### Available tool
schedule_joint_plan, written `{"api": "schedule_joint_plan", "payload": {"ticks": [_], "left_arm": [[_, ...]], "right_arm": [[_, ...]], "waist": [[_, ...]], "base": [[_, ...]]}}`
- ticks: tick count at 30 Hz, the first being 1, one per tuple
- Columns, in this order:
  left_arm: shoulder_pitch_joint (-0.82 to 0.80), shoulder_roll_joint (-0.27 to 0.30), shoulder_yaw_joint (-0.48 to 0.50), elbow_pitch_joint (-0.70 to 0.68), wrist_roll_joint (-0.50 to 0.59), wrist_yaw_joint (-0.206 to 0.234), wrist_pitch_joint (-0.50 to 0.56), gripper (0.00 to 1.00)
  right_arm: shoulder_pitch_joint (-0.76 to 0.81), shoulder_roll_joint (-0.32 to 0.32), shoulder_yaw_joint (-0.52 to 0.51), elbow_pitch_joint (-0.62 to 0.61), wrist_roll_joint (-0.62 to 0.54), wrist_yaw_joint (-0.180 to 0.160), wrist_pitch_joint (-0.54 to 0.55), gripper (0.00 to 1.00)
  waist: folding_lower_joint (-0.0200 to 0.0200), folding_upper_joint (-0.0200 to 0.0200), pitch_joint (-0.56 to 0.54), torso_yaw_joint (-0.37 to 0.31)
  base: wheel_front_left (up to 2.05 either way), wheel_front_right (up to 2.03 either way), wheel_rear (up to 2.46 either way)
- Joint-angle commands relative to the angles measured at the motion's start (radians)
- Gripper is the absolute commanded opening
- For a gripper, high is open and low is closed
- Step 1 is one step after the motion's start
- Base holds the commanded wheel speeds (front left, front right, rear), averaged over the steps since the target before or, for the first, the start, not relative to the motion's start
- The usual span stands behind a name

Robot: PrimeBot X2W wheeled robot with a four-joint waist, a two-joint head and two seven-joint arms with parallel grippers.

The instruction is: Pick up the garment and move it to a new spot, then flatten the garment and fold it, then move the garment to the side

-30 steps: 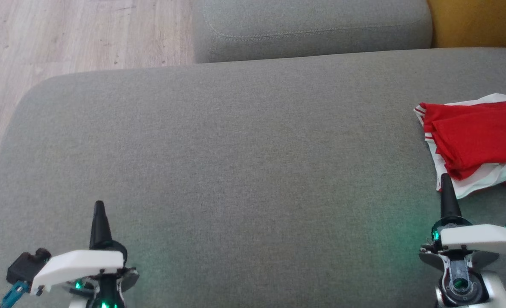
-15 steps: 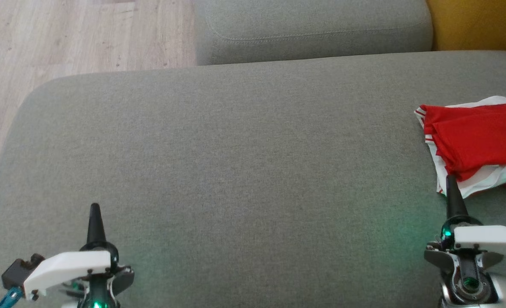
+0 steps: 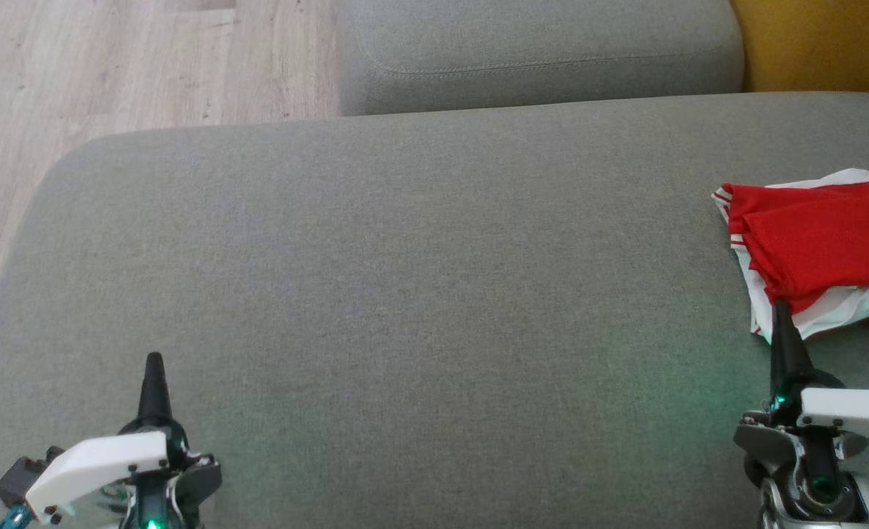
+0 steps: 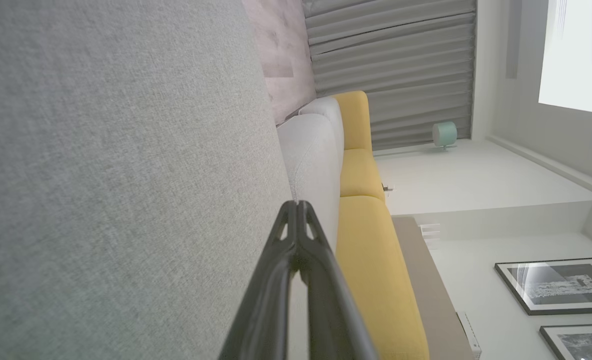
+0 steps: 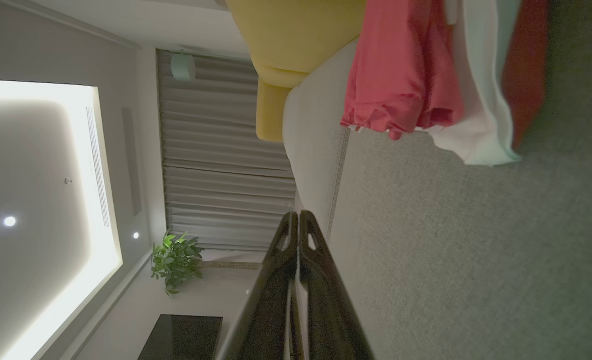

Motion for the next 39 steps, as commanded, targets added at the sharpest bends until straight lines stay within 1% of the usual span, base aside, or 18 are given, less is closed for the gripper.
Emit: {"api": "schedule_joint_plan", "payload": {"ticks": [1, 14, 39], "left_arm": [[-0.041, 0.006, 0.046, -0.036, -0.032, -0.008, 0.014, 0.0], [-0.041, 0.006, 0.073, -0.037, -0.156, -0.016, 0.049, 0.0], [-0.041, 0.005, 0.074, -0.037, -0.155, -0.016, 0.05, 0.0]], "right_arm": [[-0.031, -0.018, 0.01, -0.043, 0.036, -0.001, 0.011, 0.0], [-0.03, -0.017, -0.007, -0.049, 0.165, -0.001, 0.046, 0.0], [-0.03, -0.013, -0.013, -0.049, 0.16, -0.001, 0.051, 0.0]], "waist": [[0.0, 0.0, -0.001, 0.001], [0.0, 0.0, -0.008, 0.004], [0.0, 0.0, -0.008, 0.004]], "base": [[0.0, 0.0, 0.0], [0.0, 0.0, 0.0], [0.0, 0.0, 0.0]]}}
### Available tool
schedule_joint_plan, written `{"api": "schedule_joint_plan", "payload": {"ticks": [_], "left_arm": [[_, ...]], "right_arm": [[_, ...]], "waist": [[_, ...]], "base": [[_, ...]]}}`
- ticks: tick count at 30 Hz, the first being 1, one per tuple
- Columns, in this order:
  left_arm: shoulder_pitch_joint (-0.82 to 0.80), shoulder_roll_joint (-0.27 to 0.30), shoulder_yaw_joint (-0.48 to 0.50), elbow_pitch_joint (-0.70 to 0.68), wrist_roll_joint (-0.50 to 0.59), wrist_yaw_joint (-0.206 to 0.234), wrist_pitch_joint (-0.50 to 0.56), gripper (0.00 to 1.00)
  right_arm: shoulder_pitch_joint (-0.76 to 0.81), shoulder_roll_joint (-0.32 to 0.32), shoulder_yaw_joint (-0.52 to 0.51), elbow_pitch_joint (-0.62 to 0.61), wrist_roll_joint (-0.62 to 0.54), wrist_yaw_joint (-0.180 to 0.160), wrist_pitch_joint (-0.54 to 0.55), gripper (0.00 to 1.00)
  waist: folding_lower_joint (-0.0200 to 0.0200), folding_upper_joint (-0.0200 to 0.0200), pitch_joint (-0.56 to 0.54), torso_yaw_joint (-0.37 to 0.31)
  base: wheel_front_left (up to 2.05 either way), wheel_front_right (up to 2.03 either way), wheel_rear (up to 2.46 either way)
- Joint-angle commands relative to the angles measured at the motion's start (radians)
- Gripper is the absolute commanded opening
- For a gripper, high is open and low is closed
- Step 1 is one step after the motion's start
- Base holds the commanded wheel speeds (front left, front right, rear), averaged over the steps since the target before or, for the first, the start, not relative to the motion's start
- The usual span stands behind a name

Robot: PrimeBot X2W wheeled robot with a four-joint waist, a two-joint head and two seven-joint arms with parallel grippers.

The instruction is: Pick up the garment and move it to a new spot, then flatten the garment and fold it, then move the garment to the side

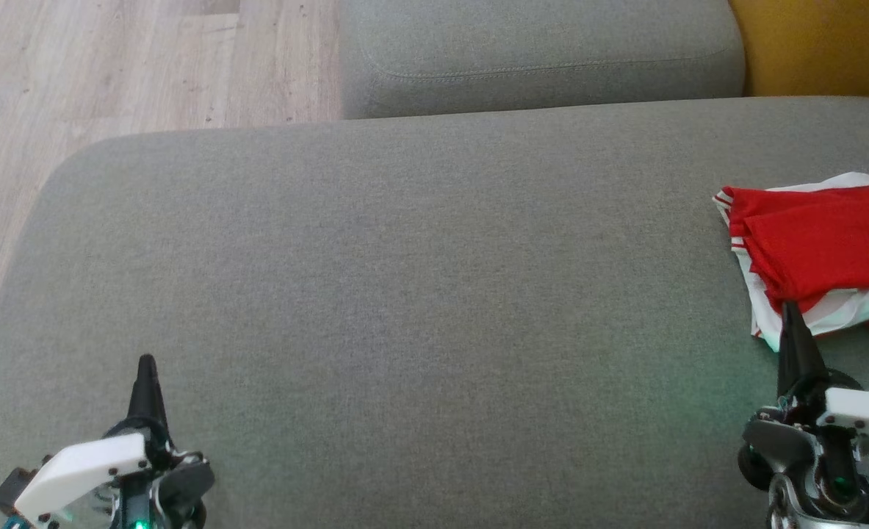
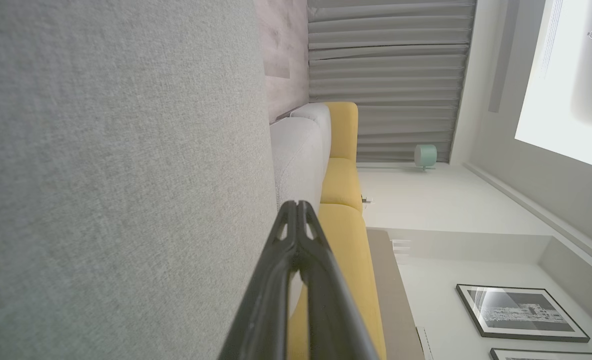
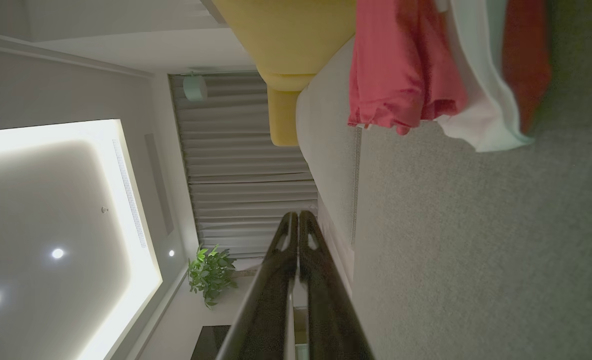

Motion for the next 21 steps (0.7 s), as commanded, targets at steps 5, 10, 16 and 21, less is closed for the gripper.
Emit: {"api": "schedule_joint_plan", "payload": {"ticks": [5, 10, 16, 21], "left_arm": [[-0.041, 0.006, 0.042, -0.037, -0.006, -0.007, 0.007, 0.0], [-0.041, 0.005, 0.043, -0.037, -0.005, -0.007, 0.007, 0.0], [-0.041, 0.005, 0.043, -0.037, -0.005, -0.007, 0.007, 0.0], [-0.041, 0.005, 0.043, -0.037, -0.005, -0.007, 0.007, 0.0]], "right_arm": [[-0.032, -0.013, 0.016, -0.038, 0.002, -0.001, 0.009, 0.0], [-0.032, -0.012, 0.015, -0.038, 0.001, -0.001, 0.01, 0.0], [-0.032, -0.011, 0.014, -0.038, 0.0, -0.001, 0.011, 0.0], [-0.032, -0.011, 0.013, -0.038, 0.0, -0.001, 0.011, 0.0]], "waist": [[0.0, 0.0, 0.0, 0.0], [0.0, 0.0, 0.0, 0.0], [0.0, 0.0, 0.0, 0.0], [0.0, 0.0, 0.0, 0.0]], "base": [[0.0, 0.0, 0.0], [0.0, 0.0, 0.0], [0.0, 0.0, 0.0], [0.0, 0.0, 0.0]]}}
